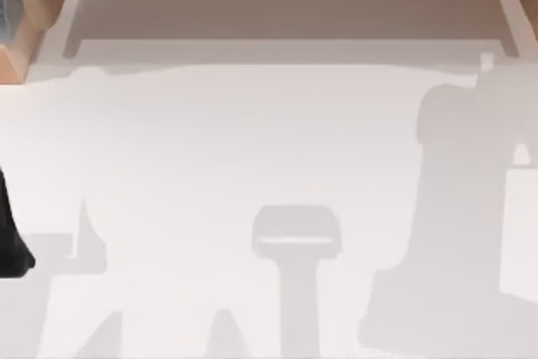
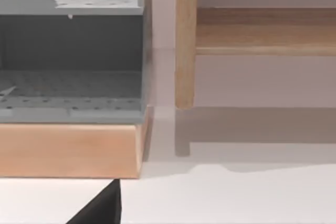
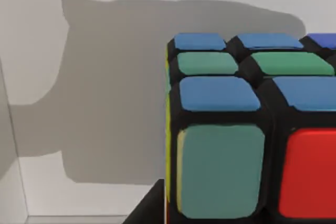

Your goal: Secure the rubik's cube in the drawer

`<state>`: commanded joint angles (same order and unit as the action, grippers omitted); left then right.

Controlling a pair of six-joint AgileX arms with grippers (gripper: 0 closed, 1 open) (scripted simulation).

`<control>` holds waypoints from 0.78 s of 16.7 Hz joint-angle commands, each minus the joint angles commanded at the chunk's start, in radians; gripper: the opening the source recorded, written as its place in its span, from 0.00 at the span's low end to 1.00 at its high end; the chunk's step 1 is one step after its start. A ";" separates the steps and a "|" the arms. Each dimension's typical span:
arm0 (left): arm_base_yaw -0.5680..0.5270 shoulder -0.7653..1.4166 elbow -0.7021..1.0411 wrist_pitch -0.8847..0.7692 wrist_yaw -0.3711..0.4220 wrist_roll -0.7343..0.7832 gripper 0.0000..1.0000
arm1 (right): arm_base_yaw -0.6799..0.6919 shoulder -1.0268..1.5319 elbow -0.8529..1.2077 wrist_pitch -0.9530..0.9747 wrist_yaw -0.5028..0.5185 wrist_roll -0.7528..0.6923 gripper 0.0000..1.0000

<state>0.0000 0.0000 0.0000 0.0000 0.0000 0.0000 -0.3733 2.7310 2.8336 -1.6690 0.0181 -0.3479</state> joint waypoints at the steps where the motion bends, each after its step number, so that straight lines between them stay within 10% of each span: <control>1: 0.000 0.000 0.000 0.000 0.000 0.000 1.00 | 0.000 0.001 0.000 0.000 0.000 -0.001 0.00; 6: 0.000 0.000 0.000 0.000 0.000 0.000 1.00 | 0.000 0.001 0.000 0.000 0.000 -0.001 0.00; 13: 0.000 0.000 0.000 0.000 0.000 0.000 1.00 | 0.000 0.001 0.000 0.000 0.000 -0.001 0.53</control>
<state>0.0000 0.0000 0.0000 0.0000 0.0000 0.0000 -0.3734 2.7324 2.8341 -1.6693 0.0181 -0.3484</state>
